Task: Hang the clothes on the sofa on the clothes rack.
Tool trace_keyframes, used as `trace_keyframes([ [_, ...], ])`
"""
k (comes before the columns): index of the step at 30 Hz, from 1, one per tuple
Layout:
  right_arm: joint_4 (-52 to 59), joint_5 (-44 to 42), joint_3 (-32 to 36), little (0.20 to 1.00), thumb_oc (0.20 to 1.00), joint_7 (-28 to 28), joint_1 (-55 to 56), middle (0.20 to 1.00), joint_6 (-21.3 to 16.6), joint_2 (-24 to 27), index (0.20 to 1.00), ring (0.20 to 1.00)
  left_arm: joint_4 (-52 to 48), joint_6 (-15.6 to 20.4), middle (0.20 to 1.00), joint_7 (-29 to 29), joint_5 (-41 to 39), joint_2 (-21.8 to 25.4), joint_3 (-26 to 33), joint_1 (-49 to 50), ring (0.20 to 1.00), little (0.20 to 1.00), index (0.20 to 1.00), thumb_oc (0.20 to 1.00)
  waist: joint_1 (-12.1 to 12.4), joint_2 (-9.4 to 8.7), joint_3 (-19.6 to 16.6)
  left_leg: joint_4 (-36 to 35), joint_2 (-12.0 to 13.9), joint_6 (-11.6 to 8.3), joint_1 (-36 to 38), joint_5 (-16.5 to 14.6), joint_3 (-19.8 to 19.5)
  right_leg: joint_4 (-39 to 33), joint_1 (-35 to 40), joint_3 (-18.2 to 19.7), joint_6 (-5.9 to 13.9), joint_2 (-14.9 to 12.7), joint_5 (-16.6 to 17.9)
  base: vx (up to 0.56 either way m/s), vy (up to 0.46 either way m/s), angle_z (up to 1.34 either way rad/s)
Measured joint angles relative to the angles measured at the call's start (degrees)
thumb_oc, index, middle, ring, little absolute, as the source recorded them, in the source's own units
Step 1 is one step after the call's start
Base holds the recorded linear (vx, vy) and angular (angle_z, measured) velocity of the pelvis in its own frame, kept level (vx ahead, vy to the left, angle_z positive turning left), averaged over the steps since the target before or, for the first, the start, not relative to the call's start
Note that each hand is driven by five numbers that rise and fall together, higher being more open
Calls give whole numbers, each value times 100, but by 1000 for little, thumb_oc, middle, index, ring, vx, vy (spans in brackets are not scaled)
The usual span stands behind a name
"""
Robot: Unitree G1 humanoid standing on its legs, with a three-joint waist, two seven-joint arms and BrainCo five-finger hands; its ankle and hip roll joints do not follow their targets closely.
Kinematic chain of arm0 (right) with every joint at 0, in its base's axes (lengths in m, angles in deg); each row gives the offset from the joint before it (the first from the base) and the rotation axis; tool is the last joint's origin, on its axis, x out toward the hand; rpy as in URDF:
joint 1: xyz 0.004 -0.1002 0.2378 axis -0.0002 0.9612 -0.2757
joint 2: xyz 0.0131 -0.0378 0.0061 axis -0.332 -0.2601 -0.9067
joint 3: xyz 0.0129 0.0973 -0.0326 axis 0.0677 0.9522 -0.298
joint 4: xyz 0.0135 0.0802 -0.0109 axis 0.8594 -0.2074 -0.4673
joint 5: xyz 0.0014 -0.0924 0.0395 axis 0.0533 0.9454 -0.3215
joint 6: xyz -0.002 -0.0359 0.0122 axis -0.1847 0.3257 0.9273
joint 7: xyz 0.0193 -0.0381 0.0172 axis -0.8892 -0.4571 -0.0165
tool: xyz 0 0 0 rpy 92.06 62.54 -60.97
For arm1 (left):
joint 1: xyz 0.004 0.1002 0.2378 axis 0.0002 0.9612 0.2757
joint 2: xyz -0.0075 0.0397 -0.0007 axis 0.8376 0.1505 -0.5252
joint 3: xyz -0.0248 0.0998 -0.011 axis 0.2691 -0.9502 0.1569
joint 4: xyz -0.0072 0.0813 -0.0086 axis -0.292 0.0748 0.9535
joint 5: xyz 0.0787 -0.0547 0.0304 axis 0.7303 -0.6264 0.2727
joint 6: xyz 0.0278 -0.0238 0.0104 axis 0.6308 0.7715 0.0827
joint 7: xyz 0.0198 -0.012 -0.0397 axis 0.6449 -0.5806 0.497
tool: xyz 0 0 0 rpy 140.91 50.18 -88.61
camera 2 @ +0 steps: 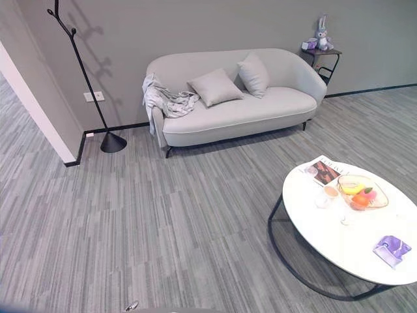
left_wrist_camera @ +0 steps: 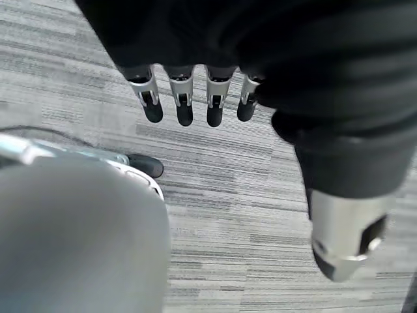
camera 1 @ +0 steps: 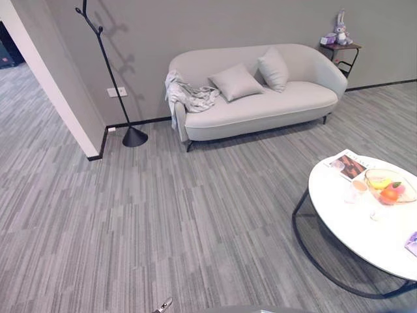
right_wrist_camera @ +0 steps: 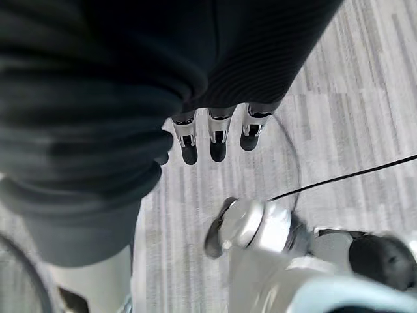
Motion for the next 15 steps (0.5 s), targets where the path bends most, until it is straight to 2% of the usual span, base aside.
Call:
trace_keyframes([
  [5,164,83,-519,1000,1000,84,-172,1000,-70,-182,1000,1000,-23,10,1000,-4,-3,-48,-64,33,1000,1000,1000,1000,19,61,27,-40,4,0,57,0,57,-154,86,37,-6,28,50,-6,-4,-3],
  [10,465,719,-1115,1000,1000,225,-32,1000,-262,-169,1000,1000,53,14,1000,46,29,-71,-217,40,1000,1000,1000,1000,-22,136,52,-107,26,-11,117,6,199,-163,65,173,0,59,47,-10,-5,-14],
  [15,571,1089,-1173,1000,1000,331,9,1000,-306,-159,1000,1000,45,38,1000,85,275,-47,-227,29,1000,1000,1000,1000,-86,126,60,-115,48,-11,123,5,290,-162,34,232,15,77,41,12,-1,-9],
])
